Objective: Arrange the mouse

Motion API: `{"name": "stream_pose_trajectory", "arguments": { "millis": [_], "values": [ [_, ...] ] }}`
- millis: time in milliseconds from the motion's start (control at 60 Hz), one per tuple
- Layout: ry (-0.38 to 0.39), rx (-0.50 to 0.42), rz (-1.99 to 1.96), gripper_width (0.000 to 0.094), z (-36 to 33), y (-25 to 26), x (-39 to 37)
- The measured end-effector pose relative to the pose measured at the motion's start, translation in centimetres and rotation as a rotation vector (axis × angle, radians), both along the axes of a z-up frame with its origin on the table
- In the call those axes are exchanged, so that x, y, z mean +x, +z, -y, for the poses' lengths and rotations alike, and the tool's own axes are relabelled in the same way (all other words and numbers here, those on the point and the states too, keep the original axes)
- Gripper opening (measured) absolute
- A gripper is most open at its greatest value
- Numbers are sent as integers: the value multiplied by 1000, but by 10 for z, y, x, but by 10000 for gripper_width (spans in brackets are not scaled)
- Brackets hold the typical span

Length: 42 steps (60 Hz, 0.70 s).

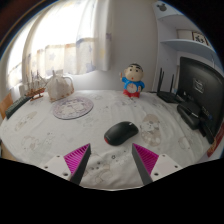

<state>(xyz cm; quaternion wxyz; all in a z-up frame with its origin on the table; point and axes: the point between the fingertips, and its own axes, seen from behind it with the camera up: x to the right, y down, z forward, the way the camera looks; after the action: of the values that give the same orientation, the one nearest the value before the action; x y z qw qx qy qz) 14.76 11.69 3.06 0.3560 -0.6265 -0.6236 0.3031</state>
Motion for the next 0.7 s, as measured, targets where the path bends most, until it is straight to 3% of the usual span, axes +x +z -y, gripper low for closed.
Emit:
{"name": "stream_pose_trajectory", "arguments": {
  "millis": [333, 700],
  "values": [
    [-13, -1, 16, 857, -8, -41, -65],
    [-40, -13, 33, 861, -8, -43, -139]
  ]
}}
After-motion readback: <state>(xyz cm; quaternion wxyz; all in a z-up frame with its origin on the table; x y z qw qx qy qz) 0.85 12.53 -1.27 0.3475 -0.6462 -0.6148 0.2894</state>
